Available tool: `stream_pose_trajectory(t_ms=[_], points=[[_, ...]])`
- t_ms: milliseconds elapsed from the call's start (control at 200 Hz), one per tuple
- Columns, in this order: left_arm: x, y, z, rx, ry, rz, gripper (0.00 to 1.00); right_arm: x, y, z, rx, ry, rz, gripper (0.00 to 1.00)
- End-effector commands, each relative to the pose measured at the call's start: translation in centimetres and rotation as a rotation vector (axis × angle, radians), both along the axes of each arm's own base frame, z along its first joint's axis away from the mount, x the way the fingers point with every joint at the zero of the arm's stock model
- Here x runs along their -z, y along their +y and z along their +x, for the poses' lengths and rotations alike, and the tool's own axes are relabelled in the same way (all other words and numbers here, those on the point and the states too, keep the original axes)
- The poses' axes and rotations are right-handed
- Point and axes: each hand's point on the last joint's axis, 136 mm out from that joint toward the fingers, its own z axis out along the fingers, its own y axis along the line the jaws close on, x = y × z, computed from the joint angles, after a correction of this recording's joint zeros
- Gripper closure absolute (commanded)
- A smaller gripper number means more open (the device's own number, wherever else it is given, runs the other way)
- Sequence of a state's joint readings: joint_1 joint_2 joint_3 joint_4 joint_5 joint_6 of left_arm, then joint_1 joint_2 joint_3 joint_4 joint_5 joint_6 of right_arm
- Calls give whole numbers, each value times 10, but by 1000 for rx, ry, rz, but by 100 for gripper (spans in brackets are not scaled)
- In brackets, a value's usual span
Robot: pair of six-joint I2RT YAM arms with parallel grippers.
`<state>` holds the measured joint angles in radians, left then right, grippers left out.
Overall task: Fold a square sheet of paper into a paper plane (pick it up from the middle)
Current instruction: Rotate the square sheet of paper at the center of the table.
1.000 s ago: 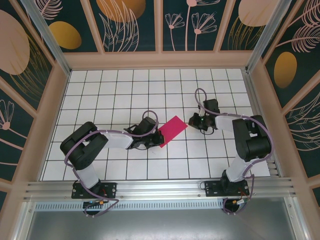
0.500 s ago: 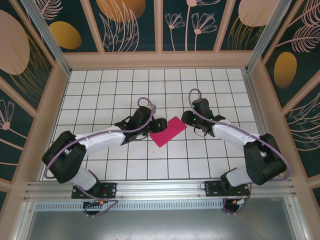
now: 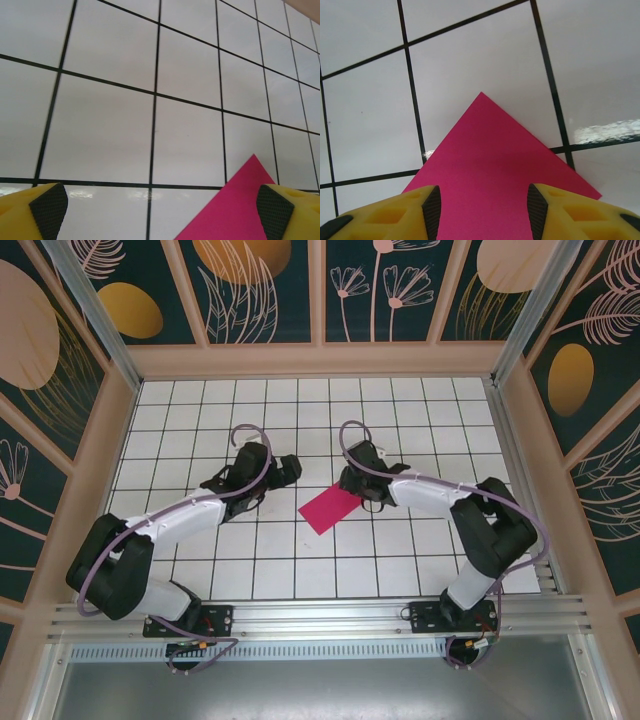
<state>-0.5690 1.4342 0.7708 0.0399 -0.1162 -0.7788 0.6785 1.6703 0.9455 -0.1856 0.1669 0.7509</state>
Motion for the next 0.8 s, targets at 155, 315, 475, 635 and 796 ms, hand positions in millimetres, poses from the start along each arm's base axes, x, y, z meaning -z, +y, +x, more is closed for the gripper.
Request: stream_pose_trajectory(t_ms=[155,315,475,635,796], points=[[12,14,-3,-22,45,-35,1,25,8,1,30,80,-52,48],[14,17,-5,-19,57,-45,2,42,12,0,-6,117,-79,48],[14,23,-8,-22,63,-51,1,52,34,1,-257,74,-140,50],[15,32,-12,-33,69,-67,2,60,66,-15,-602,40,-110,50],[15,36,-18,-40,73,-87,1,50,96,-16,-792,-6,-40,51]])
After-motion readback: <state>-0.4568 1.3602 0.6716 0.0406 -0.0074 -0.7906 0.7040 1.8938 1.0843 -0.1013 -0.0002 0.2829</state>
